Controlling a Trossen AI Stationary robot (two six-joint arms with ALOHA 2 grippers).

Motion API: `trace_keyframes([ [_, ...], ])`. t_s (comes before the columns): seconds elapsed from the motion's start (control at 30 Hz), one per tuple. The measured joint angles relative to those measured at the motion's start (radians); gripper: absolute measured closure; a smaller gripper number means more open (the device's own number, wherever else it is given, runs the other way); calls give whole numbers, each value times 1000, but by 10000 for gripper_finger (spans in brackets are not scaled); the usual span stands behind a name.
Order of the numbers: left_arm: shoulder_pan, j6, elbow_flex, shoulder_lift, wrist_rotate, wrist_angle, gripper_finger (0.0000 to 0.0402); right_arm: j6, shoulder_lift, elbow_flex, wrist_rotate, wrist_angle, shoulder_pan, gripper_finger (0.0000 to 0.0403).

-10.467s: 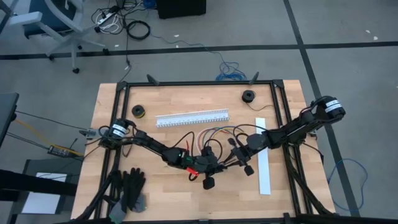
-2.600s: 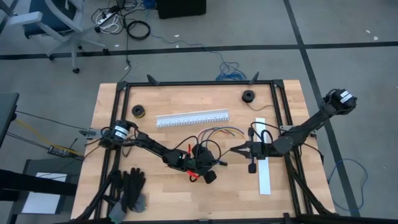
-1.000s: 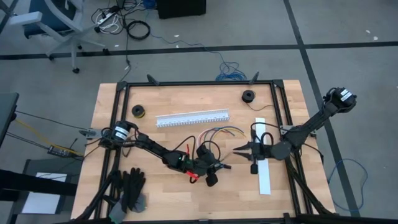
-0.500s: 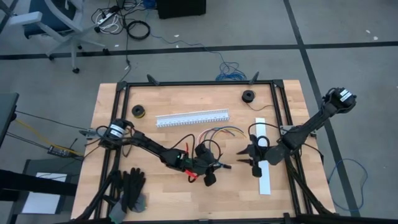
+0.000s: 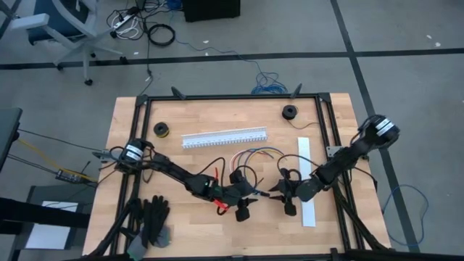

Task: Ziptie cables
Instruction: Insert black zip tie on the cable wire

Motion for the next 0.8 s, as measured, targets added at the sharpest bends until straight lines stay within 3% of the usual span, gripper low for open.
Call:
trace_keyframes([
  [0.17,-28,34,0,0,-2,0,284,-17,98,0,0,94,-24,283],
  [0.43,-32,33,0,0,-17,17,284,-6,132,11,-2,110,-59,290],
  [0.5,-32,34,0,0,-17,35,284,-5,132,12,-11,109,-67,307],
  [0.63,-46,68,2,-1,-19,55,284,-8,130,13,-43,98,-74,379],
  [0.8,-68,172,57,-7,-19,73,284,0,129,13,-48,84,-79,376],
])
